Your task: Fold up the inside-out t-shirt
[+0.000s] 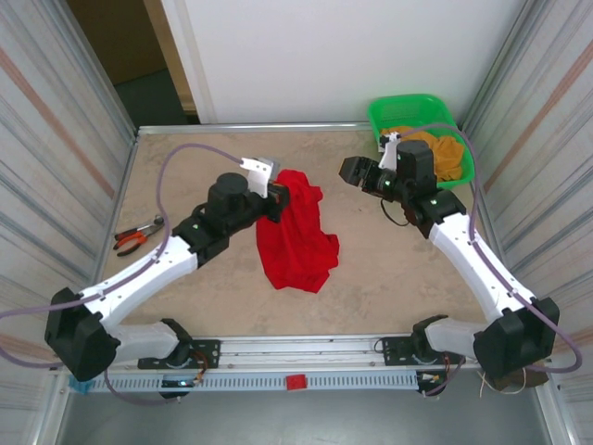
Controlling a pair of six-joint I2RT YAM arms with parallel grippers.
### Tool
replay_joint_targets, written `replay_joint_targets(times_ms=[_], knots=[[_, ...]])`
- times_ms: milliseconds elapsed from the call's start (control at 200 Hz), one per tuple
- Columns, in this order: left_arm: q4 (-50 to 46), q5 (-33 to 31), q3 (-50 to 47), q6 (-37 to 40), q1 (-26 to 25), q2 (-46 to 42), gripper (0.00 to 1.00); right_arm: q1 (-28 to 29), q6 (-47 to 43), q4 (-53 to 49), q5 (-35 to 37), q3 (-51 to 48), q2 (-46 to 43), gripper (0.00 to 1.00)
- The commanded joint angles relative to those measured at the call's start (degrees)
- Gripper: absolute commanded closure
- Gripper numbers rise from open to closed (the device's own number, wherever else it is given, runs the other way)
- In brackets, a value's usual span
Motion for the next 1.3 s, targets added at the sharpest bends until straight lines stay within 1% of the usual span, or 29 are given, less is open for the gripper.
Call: replay_joint_targets(times_ms=[0, 115, 240, 371, 451, 531, 601, 691, 751, 817, 852, 897, 937, 967, 992, 1037, 1062, 1147, 1212, 1298], knots=[[-4.8, 8.5, 4.8, -3.8, 0.6, -0.1, 1.00, 4.6, -5.9, 0.5, -1.2, -2.5, -4.0, 0.32], [-8.2, 10.2, 9.0, -4.9, 0.5, 2.1, 1.00, 11.4, -9.3, 3.9, 2.3, -9.8, -7.7, 0.30], [-10.5, 10.3, 11.5, -6.7, 0.5, 3.9, 1.00, 17.6, -11.1, 6.6, 7.7, -14.6, -10.1, 0.29], [-12.1, 10.0, 12.7, -8.0, 0.5, 5.3, 1.00, 22.8, -13.0, 7.5, 12.7, -15.3, -10.7, 0.26], [-12.6, 10.1, 13.3, -8.3, 0.1, 6.0, 1.00, 24.5, -13.7, 7.4, 15.2, -14.3, -9.6, 0.23], [-13.6, 9.5, 14.1, -8.4, -0.3, 6.7, 1.00, 24.7, -13.9, 7.6, 15.8, -13.1, -7.3, 0.22], [-13.9, 10.1, 14.7, -8.3, -0.6, 7.1, 1.00, 24.6, -13.9, 6.9, 19.2, -11.8, -5.2, 0.23], [-14.4, 10.8, 15.1, -8.3, -0.8, 7.0, 1.00, 22.9, -13.9, 6.5, 23.2, -11.0, -2.9, 0.28], [-15.0, 11.7, 15.3, -8.2, -0.9, 6.8, 1.00, 20.2, -12.4, 7.4, 23.5, -11.5, -2.6, 0.38], [-15.5, 12.9, 15.2, -8.3, -0.8, 6.5, 1.00, 16.7, -10.6, 9.0, 20.9, -12.5, -2.6, 0.57], [-15.4, 13.5, 15.0, -8.5, -0.9, 6.3, 1.00, 15.3, -9.9, 9.8, 19.3, -12.8, -2.5, 0.64], [-15.5, 14.1, 14.8, -8.5, -0.9, 6.2, 1.00, 14.2, -9.7, 9.7, 17.9, -12.6, -2.1, 0.70], [-15.4, 14.4, 14.7, -8.7, -0.9, 6.2, 1.00, 13.9, -9.8, 9.7, 17.2, -12.4, -1.6, 0.69], [-15.2, 14.6, 14.6, -8.8, -0.9, 6.2, 1.00, 13.8, -9.9, 9.8, 16.7, -12.2, -1.3, 0.67], [-15.0, 14.8, 14.5, -8.8, -1.0, 6.3, 1.00, 13.8, -10.0, 9.8, 16.2, -12.1, -0.9, 0.62], [-14.7, 14.9, 14.5, -9.1, -0.9, 6.4, 1.00, 13.9, -10.0, 9.8, 14.9, -11.9, -0.4, 0.49], [-14.6, 14.9, 14.5, -9.2, -0.9, 6.4, 1.00, 14.0, -10.1, 10.0, 14.2, -11.9, -0.2, 0.46], [-14.6, 15.0, 14.9, -9.5, -0.9, 6.8, 1.00, 15.0, -10.2, 10.4, 12.7, -12.2, 0.4, 0.44], [-14.5, 15.5, 15.4, -9.7, -0.9, 7.1, 1.00, 16.1, -10.4, 10.3, 12.6, -12.5, 0.9, 0.44], [-14.2, 16.8, 15.9, -10.1, -0.9, 7.4, 1.00, 16.6, -10.3, 10.4, 12.9, -12.7, 2.2, 0.50]])
